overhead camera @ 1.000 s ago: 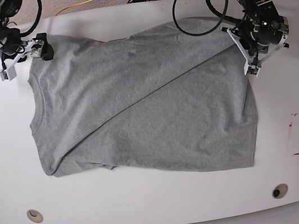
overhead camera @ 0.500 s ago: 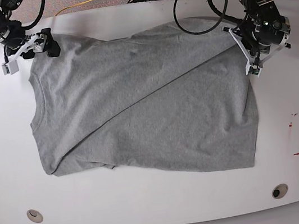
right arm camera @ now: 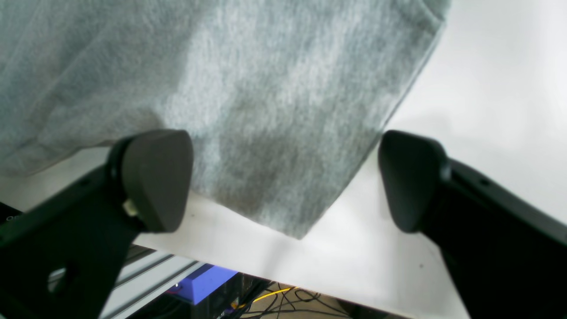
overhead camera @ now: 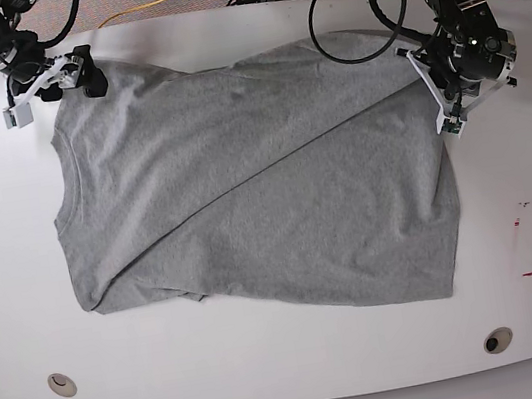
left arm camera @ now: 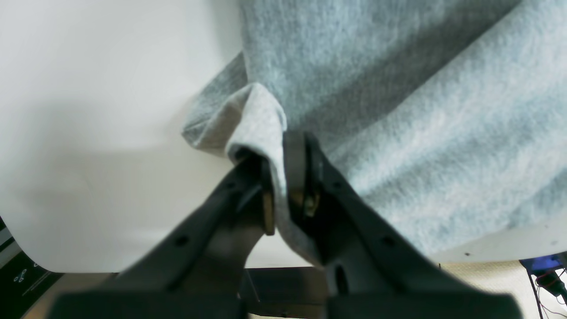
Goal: Layout the t-shirt on the table in an organized manner, then fold the t-shirt properly
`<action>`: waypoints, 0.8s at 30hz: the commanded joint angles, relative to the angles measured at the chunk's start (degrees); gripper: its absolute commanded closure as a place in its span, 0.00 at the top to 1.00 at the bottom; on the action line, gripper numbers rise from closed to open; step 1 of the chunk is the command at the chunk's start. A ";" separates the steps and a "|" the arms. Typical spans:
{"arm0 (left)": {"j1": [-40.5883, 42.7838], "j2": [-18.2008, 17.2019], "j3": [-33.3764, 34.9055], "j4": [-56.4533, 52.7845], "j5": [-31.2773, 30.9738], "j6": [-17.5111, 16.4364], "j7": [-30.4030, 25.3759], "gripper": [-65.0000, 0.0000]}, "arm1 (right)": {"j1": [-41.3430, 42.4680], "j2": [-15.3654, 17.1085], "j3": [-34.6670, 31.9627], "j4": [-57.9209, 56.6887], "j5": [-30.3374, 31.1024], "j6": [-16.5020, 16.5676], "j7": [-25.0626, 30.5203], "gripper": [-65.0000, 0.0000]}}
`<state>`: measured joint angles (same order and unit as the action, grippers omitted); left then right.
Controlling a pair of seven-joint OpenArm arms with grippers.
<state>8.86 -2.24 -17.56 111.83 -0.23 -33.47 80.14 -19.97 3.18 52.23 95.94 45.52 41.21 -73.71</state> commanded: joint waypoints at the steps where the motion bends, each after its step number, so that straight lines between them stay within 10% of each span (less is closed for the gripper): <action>1: -0.64 -0.35 -0.06 0.92 0.10 0.02 -0.14 0.00 | -1.26 -0.32 0.12 -0.78 -5.03 -1.21 -5.45 1.00; 24: -0.73 -0.35 -0.06 0.92 0.10 0.02 -0.14 0.00 | -2.14 0.03 -0.23 -7.11 -5.12 -1.21 -3.96 1.00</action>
<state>8.71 -2.24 -17.56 111.83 -0.21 -33.47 80.14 -21.21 3.68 52.38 93.14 47.75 41.93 -71.16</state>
